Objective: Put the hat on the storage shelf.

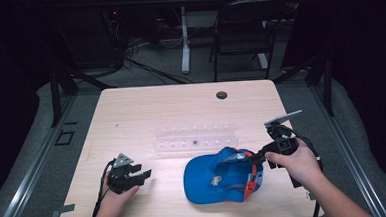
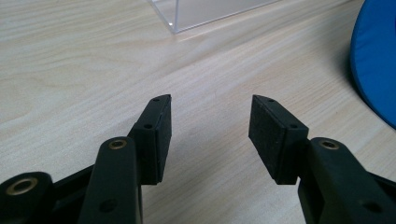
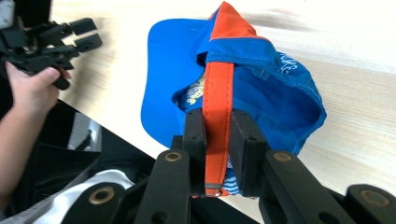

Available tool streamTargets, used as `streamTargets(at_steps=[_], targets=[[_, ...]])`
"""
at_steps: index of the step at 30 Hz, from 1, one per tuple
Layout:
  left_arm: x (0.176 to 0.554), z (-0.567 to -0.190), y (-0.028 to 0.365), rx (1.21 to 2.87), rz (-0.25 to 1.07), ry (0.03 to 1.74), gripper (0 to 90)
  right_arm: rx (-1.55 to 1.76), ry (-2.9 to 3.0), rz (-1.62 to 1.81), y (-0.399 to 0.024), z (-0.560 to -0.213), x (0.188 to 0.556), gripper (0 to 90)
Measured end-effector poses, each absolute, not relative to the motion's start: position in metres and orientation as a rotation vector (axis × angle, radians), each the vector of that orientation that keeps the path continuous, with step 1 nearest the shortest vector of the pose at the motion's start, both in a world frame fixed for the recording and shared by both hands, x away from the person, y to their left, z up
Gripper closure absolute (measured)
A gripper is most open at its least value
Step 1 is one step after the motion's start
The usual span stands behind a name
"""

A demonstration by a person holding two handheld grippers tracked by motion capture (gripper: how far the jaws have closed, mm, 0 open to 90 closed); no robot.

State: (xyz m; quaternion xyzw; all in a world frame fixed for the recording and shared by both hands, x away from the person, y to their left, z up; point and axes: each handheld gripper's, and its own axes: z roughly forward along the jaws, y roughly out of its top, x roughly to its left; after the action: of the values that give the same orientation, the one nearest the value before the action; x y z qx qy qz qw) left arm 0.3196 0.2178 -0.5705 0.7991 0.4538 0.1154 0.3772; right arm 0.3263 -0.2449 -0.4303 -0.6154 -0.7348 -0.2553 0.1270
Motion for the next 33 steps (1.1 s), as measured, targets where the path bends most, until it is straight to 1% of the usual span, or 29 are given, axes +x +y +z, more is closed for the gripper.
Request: streamTargets(at_steps=[13,21,33], targets=[[0.319,-0.571,0.217,2.044,0.294,1.159,49.5,-1.816,-2.247,-0.623,-0.229,-0.412,0.327,77.9],[0.319,-0.571,0.217,2.048,0.291,1.16,49.5,-1.801,-2.297,-0.574,-0.219,-0.386,0.33,78.0],[0.319,-0.57,0.218,2.059,0.273,1.156,49.5,-1.797,-2.323,-0.538,-0.202,-0.362,0.333,78.1]])
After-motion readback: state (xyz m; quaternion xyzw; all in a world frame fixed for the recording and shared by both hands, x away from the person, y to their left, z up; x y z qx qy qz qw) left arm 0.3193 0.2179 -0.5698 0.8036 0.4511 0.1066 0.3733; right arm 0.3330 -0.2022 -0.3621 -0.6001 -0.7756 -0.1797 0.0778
